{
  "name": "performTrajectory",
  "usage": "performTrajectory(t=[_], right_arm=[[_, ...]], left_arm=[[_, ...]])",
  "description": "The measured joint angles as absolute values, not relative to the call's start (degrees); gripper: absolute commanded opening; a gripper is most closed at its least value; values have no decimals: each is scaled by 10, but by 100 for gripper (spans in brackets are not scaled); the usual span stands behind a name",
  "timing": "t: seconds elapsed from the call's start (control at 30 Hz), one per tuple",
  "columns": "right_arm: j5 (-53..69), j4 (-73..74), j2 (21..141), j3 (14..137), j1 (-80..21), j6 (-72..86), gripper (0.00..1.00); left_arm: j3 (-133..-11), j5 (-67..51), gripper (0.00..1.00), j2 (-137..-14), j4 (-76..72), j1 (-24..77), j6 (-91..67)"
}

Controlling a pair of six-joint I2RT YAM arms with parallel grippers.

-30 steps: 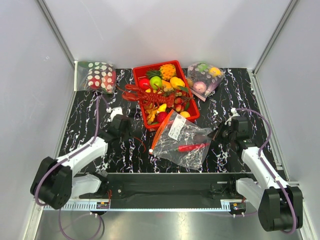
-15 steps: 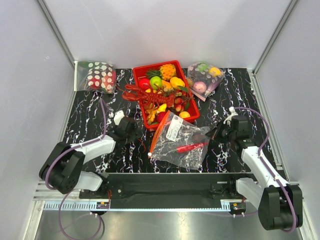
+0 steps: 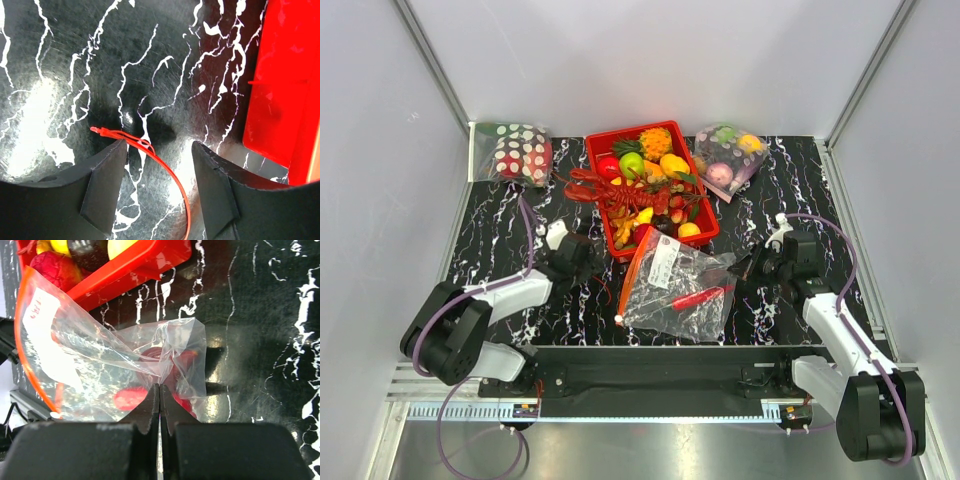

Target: Open the zip-top bag and remove the fake food

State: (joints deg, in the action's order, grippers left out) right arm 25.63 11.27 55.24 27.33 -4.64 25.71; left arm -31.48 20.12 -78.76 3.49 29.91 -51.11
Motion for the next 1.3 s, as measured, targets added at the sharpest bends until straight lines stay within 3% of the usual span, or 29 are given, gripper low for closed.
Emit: performTrajectory(t=[0.6, 1.3], right_arm=[[282, 111, 543, 273, -46, 256, 0], [341, 86, 512, 269, -62, 267, 0]], left_arm=[[-314, 197, 60, -786, 37, 262, -508], [-433, 246, 56, -875, 204, 291, -496]])
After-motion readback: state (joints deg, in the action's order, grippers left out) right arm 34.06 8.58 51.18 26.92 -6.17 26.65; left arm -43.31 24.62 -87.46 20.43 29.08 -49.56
